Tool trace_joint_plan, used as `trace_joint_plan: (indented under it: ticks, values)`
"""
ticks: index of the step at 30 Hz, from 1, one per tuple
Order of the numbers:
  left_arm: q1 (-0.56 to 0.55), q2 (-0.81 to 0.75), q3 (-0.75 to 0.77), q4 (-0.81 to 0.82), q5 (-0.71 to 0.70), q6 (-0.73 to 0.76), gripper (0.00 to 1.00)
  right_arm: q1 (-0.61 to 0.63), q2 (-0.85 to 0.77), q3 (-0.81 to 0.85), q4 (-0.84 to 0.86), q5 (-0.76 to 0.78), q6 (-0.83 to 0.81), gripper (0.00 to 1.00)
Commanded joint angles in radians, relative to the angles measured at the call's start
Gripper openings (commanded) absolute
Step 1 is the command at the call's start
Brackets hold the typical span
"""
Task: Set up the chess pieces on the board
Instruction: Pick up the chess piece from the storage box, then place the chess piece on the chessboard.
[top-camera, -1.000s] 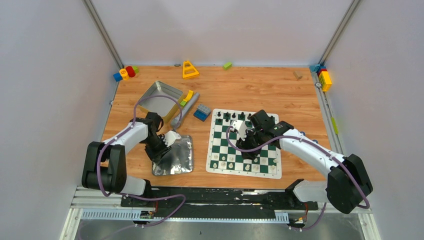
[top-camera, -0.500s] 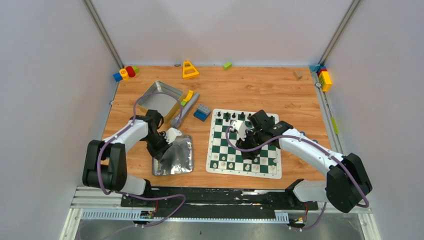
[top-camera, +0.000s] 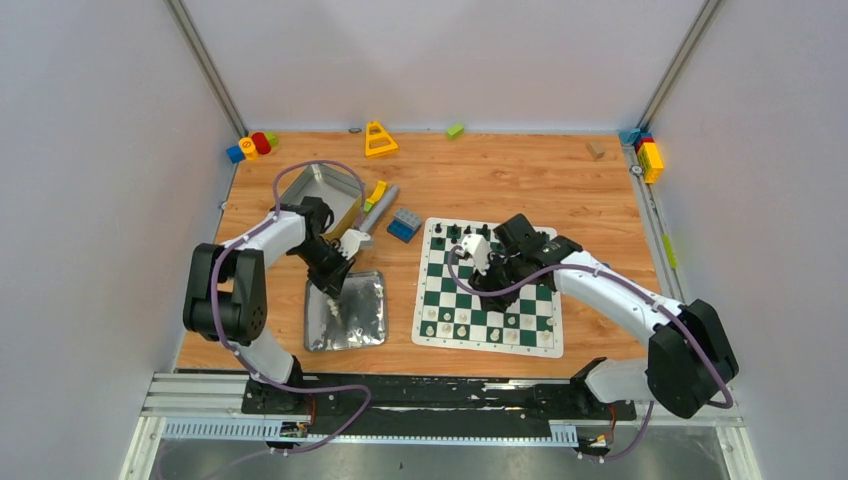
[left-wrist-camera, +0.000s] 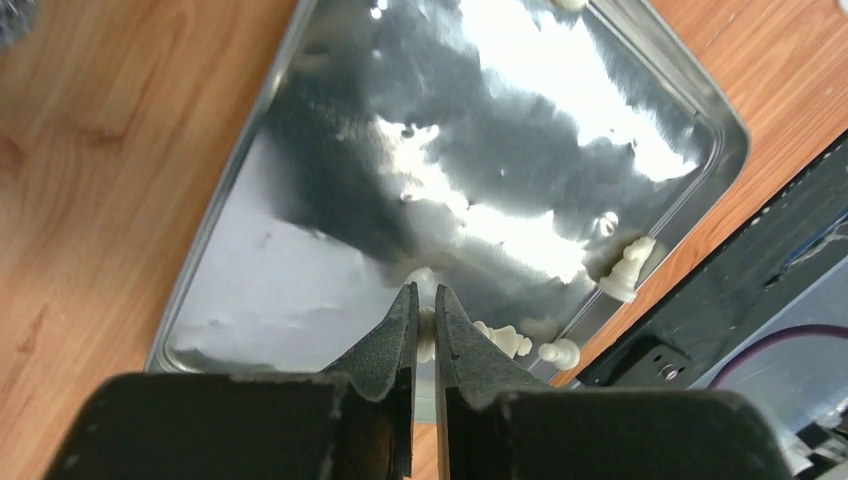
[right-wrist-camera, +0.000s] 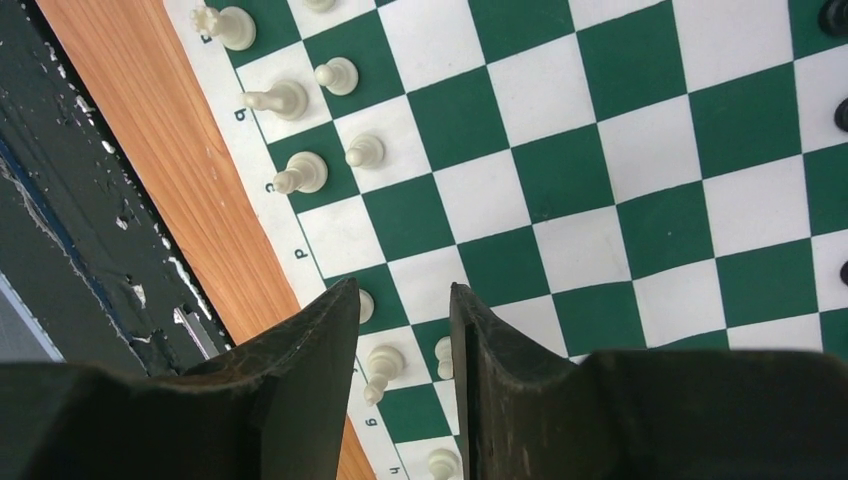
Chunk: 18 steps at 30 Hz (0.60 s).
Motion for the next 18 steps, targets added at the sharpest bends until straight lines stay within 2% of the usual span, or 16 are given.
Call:
trace_joint_plan:
  ticks: [1,12,18]
  values:
    - [-0.008,0.051,0.071,-0.012,0.09,-0.068,0.0,-0.002,0.036,0.068,0.039,-0.001,-0.006,0.39]
    - [-0.02,0.196,0.167,-0.02,0.204,-0.143,0.0,0.002,0.111,0.187,0.154,-0.117,0.012,0.35]
    - [-0.032,0.273,0.259,-0.063,0.307,-0.176,0.0,0.08,0.182,0.258,0.296,-0.114,0.055,0.35]
